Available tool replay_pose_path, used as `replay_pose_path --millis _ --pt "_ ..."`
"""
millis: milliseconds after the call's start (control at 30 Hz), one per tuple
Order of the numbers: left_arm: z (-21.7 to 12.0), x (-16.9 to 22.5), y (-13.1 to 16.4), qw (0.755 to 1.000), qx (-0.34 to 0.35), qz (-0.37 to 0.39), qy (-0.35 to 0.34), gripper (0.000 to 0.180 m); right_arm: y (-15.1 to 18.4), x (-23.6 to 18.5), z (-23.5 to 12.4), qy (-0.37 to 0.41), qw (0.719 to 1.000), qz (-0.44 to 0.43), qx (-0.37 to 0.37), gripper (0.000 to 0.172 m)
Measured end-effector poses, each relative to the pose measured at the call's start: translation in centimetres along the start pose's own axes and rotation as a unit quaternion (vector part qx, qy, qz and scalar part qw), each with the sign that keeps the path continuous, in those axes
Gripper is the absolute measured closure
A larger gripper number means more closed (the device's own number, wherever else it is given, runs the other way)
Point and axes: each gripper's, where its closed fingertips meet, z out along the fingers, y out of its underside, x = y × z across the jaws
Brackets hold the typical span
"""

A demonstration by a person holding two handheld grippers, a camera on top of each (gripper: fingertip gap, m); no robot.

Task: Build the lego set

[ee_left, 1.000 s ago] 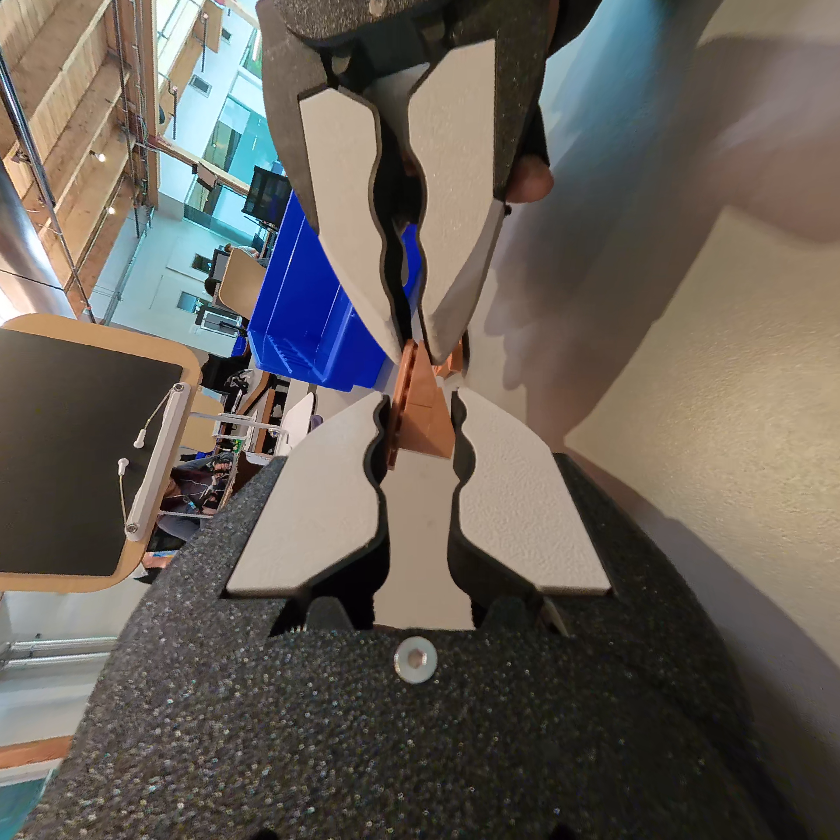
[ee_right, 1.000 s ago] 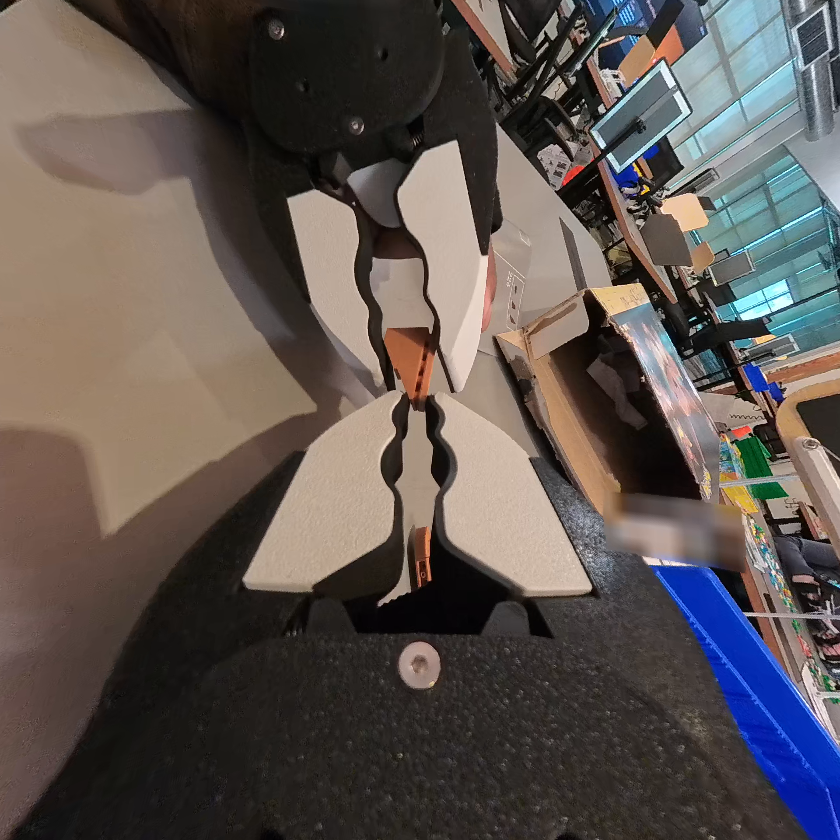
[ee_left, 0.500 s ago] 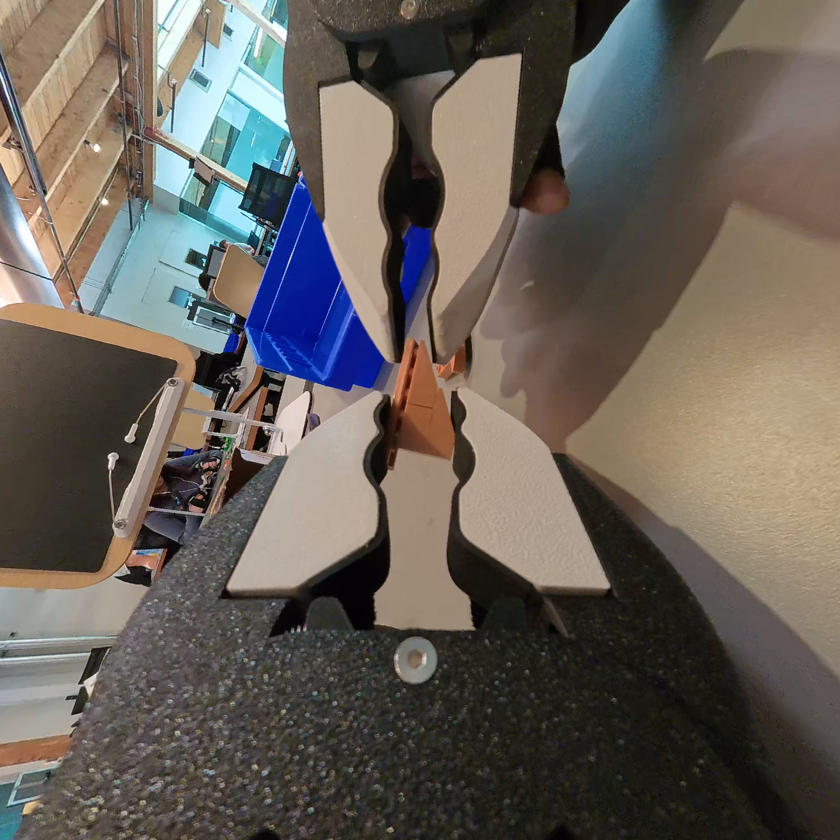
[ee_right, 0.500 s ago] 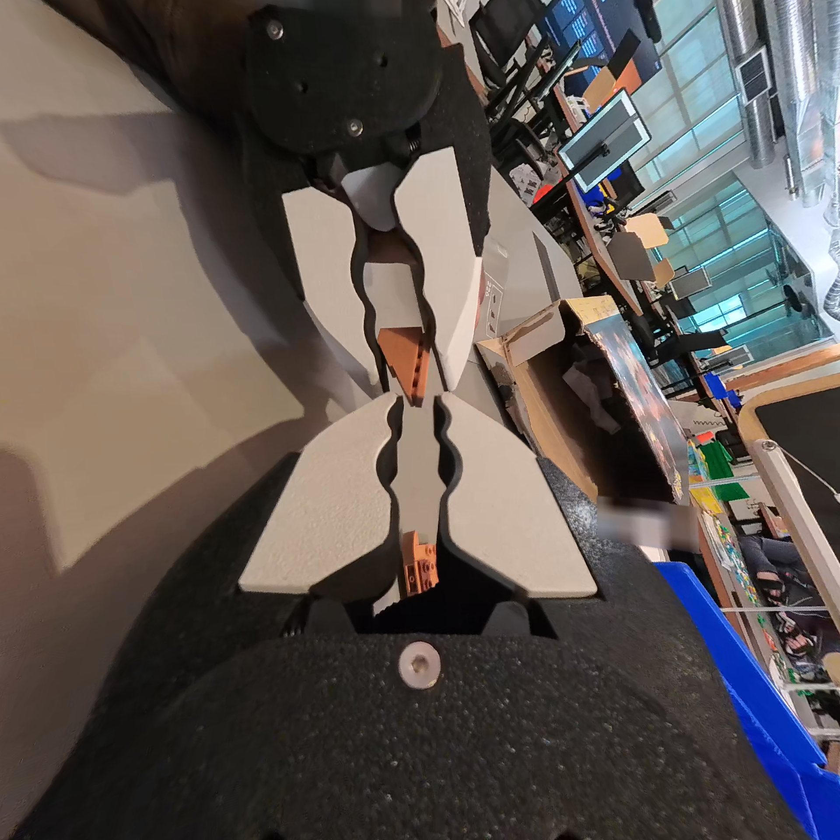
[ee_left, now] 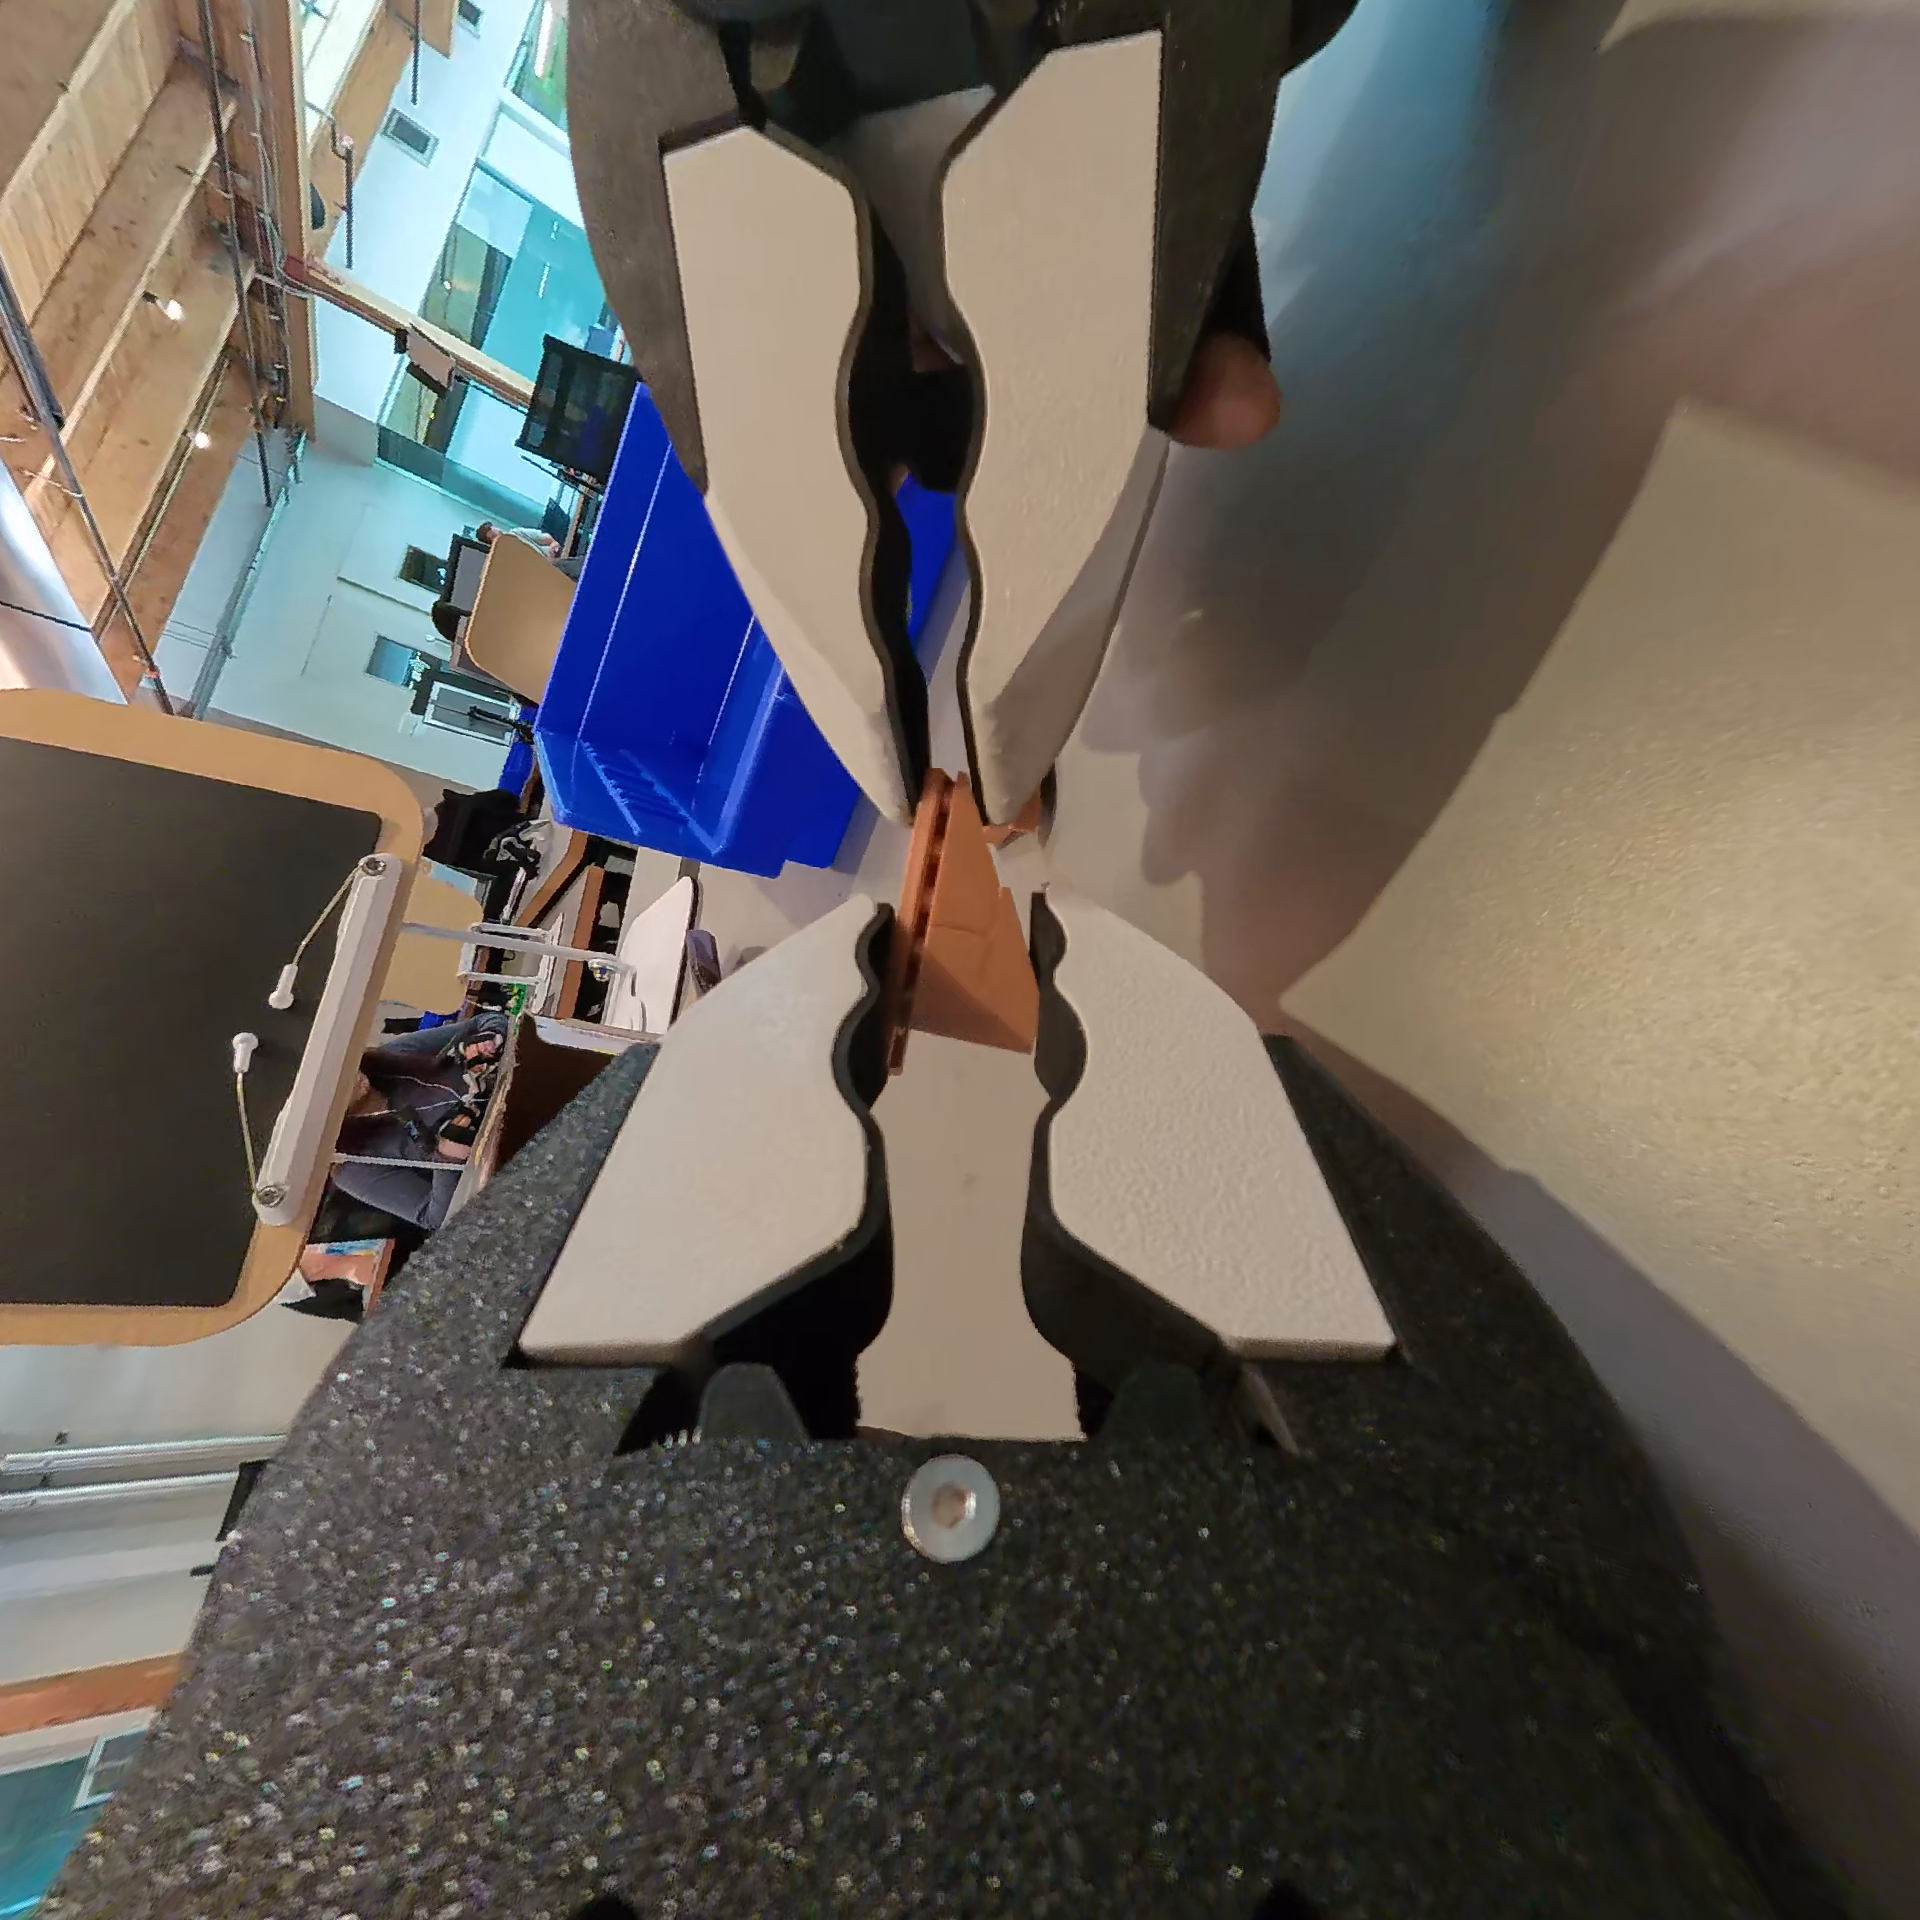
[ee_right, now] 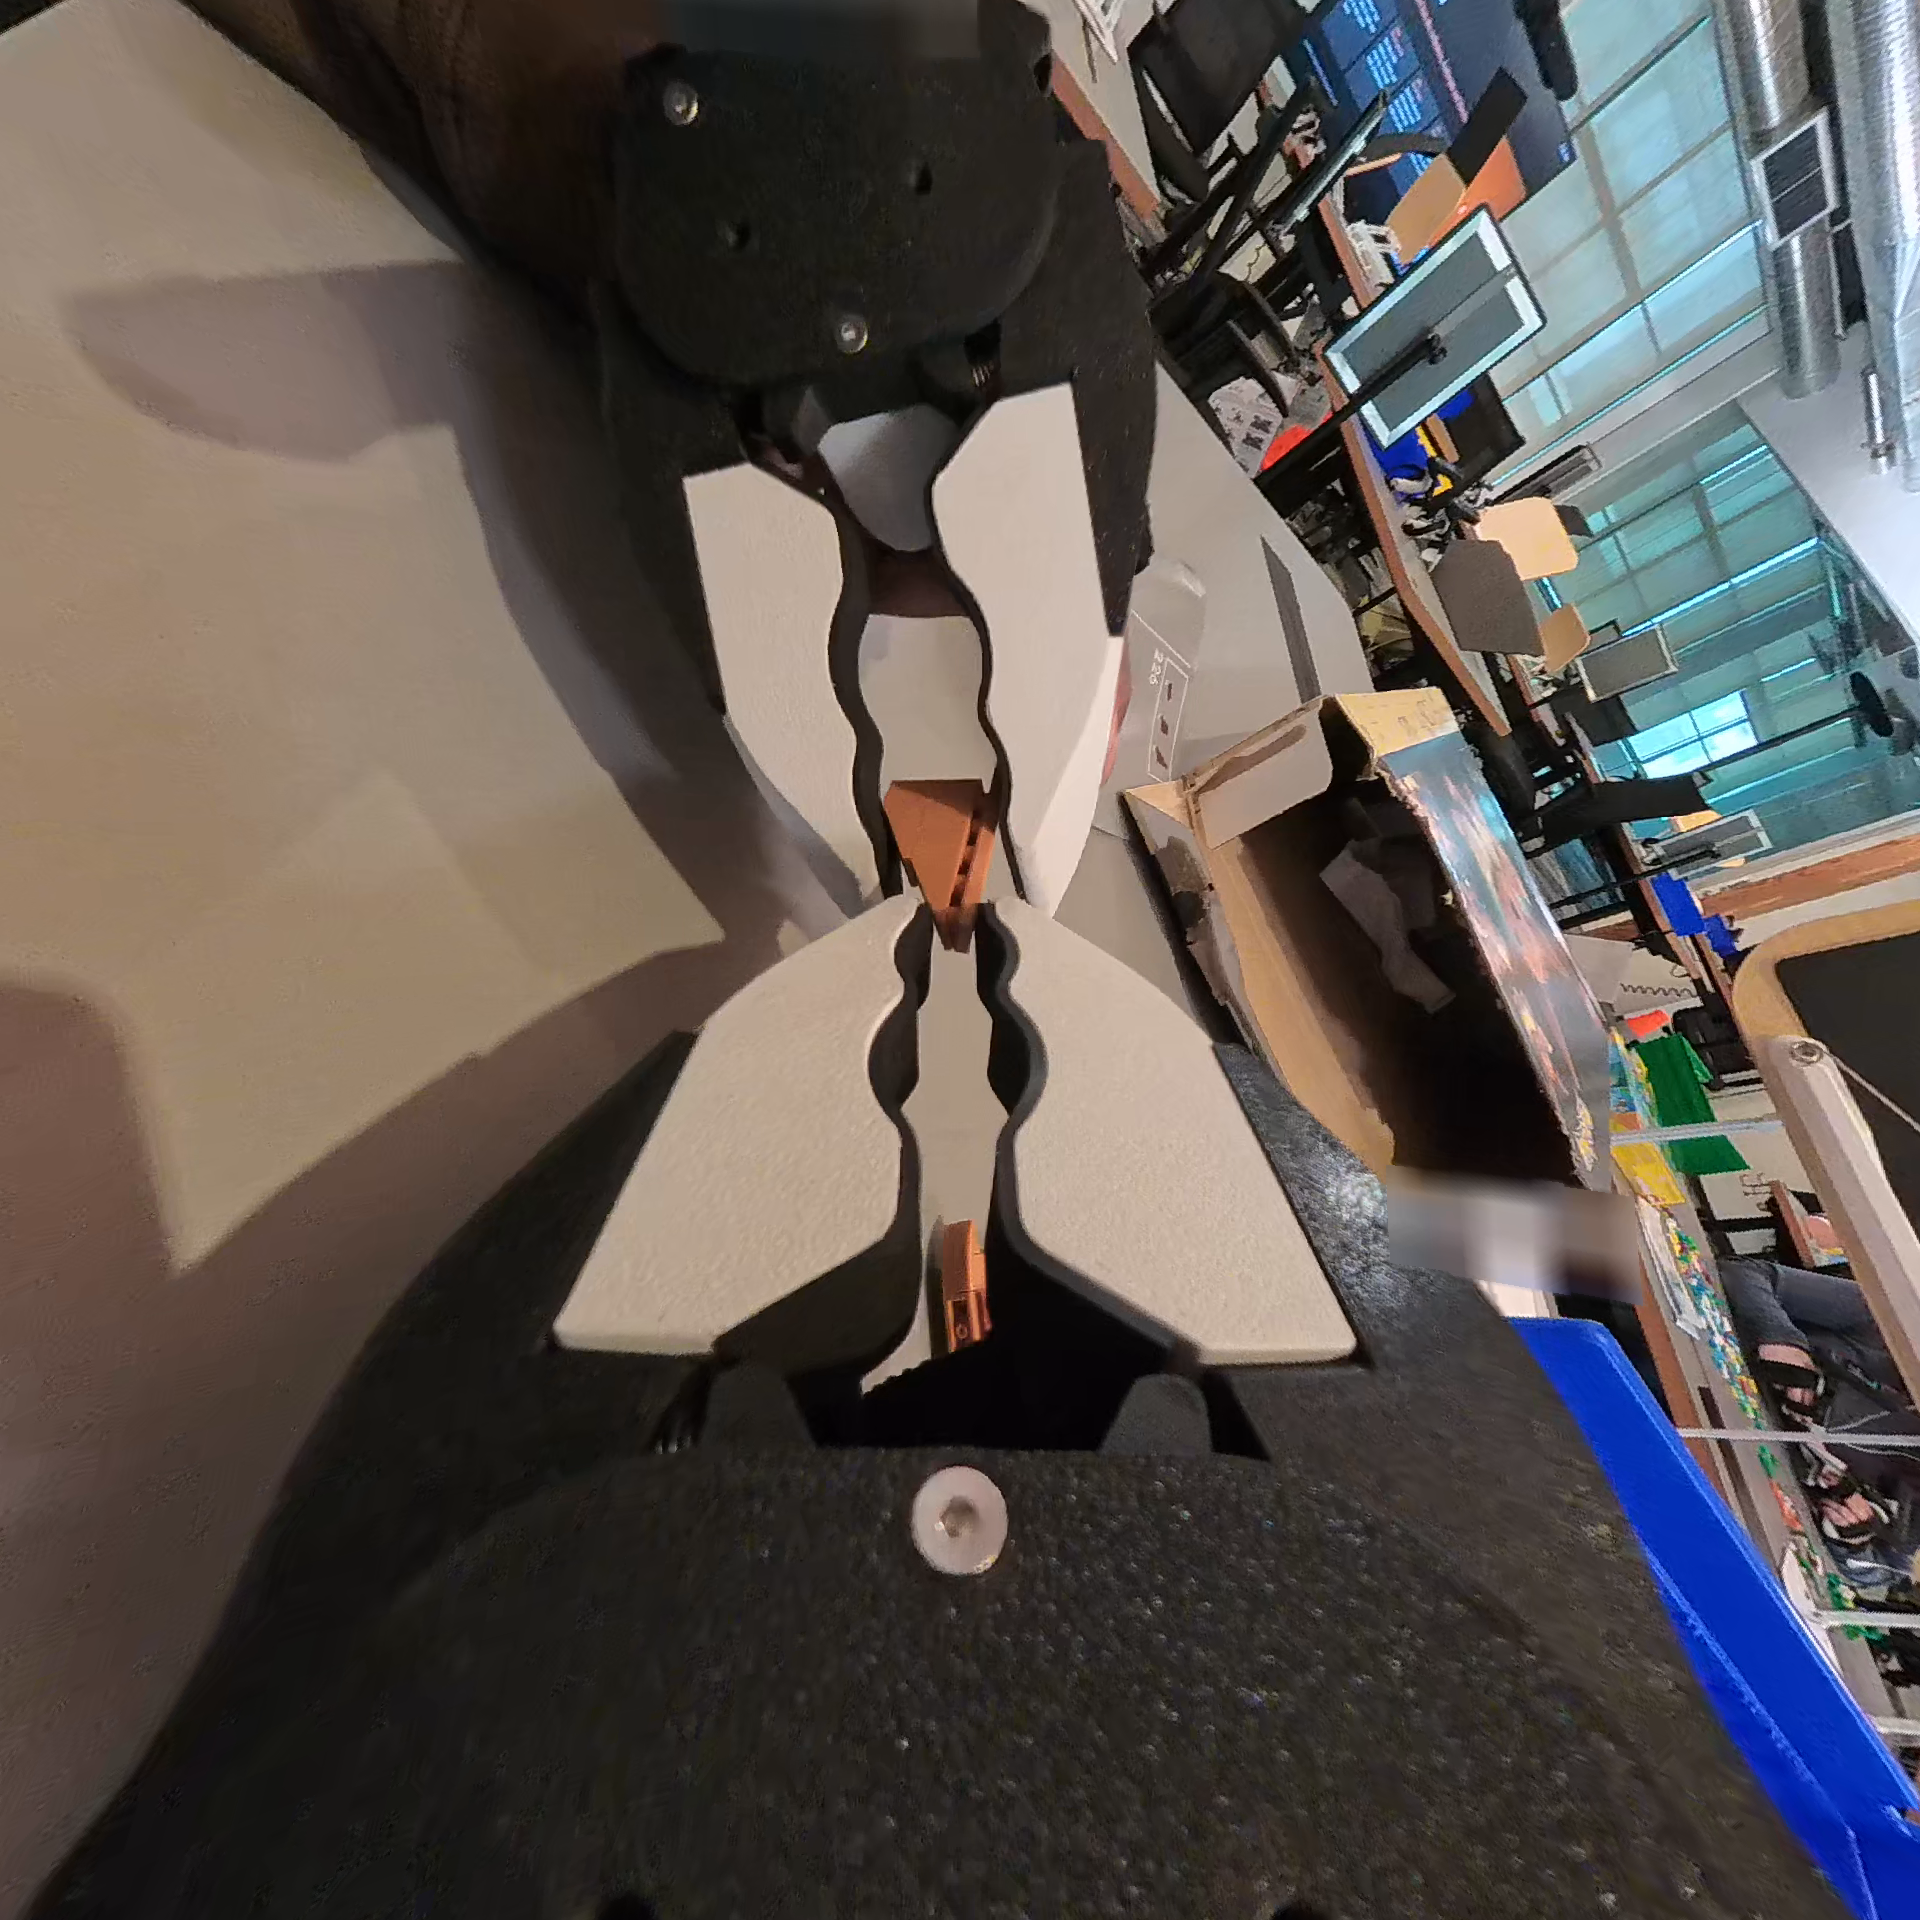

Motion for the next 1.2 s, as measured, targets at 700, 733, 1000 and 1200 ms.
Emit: replay_pose_path --millis 700,733,1000,1200 --pt "-0.68 -0.12 -0.31 0.998 0.043 -0.046 0.027 0.151 -0.02 0.2 -0.2 -0.004 1.0 -0.003 -0.004 0.164" --pt "-0.69 -0.13 -0.32 0.998 0.043 -0.044 0.027 0.151 -0.03 0.19 -0.2 -0.004 1.0 -0.003 -0.005 0.164" --pt "-0.73 0.13 -0.37 0.999 0.029 -0.011 0.027 0.154 0.37 0.01 -0.05 -0.013 1.0 0.005 -0.012 0.165" --pt "-0.69 0.11 -0.37 0.999 0.027 -0.011 0.027 0.155 0.28 0.09 -0.1 -0.01 1.0 0.002 -0.012 0.165"
